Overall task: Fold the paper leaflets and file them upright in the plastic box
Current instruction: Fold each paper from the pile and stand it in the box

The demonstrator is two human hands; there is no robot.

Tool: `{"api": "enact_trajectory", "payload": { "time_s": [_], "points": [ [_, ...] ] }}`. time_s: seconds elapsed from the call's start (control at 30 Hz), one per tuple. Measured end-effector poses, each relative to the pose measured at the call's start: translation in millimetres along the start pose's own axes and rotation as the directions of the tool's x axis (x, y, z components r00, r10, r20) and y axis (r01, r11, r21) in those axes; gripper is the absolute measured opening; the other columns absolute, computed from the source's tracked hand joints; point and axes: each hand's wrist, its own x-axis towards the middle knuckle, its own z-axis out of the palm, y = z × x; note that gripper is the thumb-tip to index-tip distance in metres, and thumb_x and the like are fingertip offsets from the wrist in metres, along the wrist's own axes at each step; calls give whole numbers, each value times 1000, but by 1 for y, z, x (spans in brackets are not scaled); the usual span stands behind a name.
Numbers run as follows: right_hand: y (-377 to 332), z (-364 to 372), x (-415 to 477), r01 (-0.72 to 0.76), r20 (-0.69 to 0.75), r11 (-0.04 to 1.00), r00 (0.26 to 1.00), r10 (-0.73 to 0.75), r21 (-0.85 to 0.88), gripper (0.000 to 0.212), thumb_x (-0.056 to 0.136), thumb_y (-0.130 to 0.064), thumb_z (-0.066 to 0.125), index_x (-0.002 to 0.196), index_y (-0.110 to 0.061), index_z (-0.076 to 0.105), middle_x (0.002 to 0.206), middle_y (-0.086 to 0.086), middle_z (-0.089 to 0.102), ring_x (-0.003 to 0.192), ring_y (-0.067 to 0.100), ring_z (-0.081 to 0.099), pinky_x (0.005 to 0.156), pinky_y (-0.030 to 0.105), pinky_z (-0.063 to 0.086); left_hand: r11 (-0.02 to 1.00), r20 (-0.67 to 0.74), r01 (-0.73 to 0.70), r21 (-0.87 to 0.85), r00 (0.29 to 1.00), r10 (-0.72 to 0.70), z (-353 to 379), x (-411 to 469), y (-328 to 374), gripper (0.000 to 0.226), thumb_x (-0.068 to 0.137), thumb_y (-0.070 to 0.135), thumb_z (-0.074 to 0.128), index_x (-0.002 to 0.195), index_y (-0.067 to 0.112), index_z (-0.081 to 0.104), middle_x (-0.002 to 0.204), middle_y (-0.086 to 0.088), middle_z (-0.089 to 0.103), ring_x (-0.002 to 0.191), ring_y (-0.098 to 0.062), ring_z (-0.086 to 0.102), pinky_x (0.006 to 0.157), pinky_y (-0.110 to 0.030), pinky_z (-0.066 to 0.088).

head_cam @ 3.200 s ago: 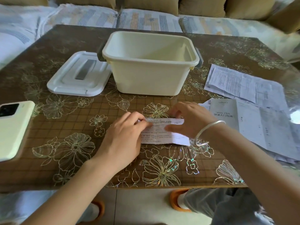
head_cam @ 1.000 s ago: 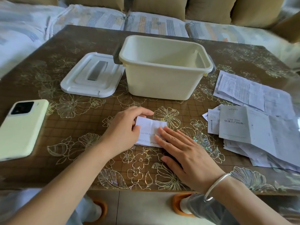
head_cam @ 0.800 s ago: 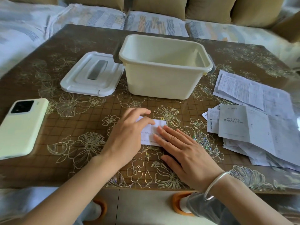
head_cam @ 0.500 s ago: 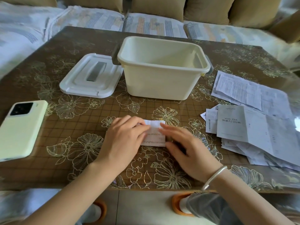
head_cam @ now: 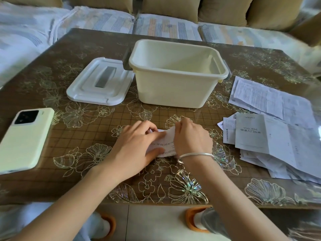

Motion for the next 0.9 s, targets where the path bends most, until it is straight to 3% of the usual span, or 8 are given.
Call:
{"api": "enact_trajectory", "payload": {
  "time_s": [0.27, 0.43, 0.53, 0.6, 0.67, 0.77, 0.83, 0.9],
  "points": [
    [-4, 11, -5, 24, -27, 991, 999, -27, -130, 6, 97, -11, 30, 93, -14, 33, 95, 10, 67, 89, 32, 63, 58, 33, 26, 997, -9, 33, 72, 999, -33, 1, -4, 2, 52, 84, 50, 55, 129, 26, 60, 115, 7, 53, 102, -16, 49, 86, -37, 42],
    [3, 10, 0, 142, -76, 971, 984, -159, -192, 9, 98, -15, 32, 89, -14, 33, 83, 8, 67, 79, 31, 63, 56, 33, 27, 995, -63, 104, 12, 993, -103, 7, -5, 9, 55, 82, 62, 48, 122, 27, 65, 109, 9, 54, 96, -13, 49, 83, -36, 41],
    [13, 7, 5, 204, -89, 960, 970, -224, -190, 21, 101, -29, 30, 92, -13, 40, 79, 6, 65, 75, 33, 62, 56, 33, 35, 989, -74, 147, -30, 986, -149, 10, -4, 14, 58, 76, 62, 52, 121, 29, 65, 109, 9, 54, 98, -13, 49, 85, -34, 36],
    [19, 3, 7, 206, -85, 974, 973, -214, -94, 28, 100, -35, 35, 96, -13, 53, 78, 4, 66, 71, 31, 62, 59, 36, 47, 986, -76, 161, -53, 983, -165, 11, -3, 14, 62, 73, 65, 48, 121, 30, 65, 109, 11, 53, 99, -12, 49, 86, -34, 34],
    [24, -7, 9, 151, 12, 974, 988, -155, 170, 30, 99, -35, 41, 91, -15, 62, 71, 3, 67, 62, 24, 64, 58, 39, 54, 985, -68, 163, -62, 984, -167, 11, -3, 13, 67, 69, 67, 44, 122, 30, 64, 108, 12, 53, 99, -11, 49, 84, -33, 32],
    [30, -23, 3, -76, 267, 767, 955, -127, 637, 26, 99, -25, 47, 86, -14, 67, 67, 5, 72, 56, 19, 68, 52, 29, 57, 985, -55, 171, -39, 983, -173, 7, 0, 13, 72, 65, 71, 40, 120, 31, 64, 107, 13, 53, 98, -12, 47, 80, -32, 29],
    [37, -27, -5, -100, 324, 682, 923, -208, 724, 22, 97, -21, 50, 91, -12, 69, 76, 3, 74, 67, 18, 71, 57, 29, 59, 984, -59, 179, -14, 982, -179, 6, 1, 13, 73, 64, 73, 39, 117, 30, 64, 106, 13, 54, 98, -13, 46, 77, -33, 28],
    [45, -22, -12, 63, 242, 715, 917, -316, 696, 19, 94, -19, 53, 98, -18, 71, 85, -5, 74, 76, 9, 70, 59, 26, 58, 984, -68, 180, -8, 981, -181, 6, 1, 12, 73, 62, 73, 40, 113, 28, 66, 105, 12, 55, 98, -14, 46, 76, -33, 27]
  ]
}}
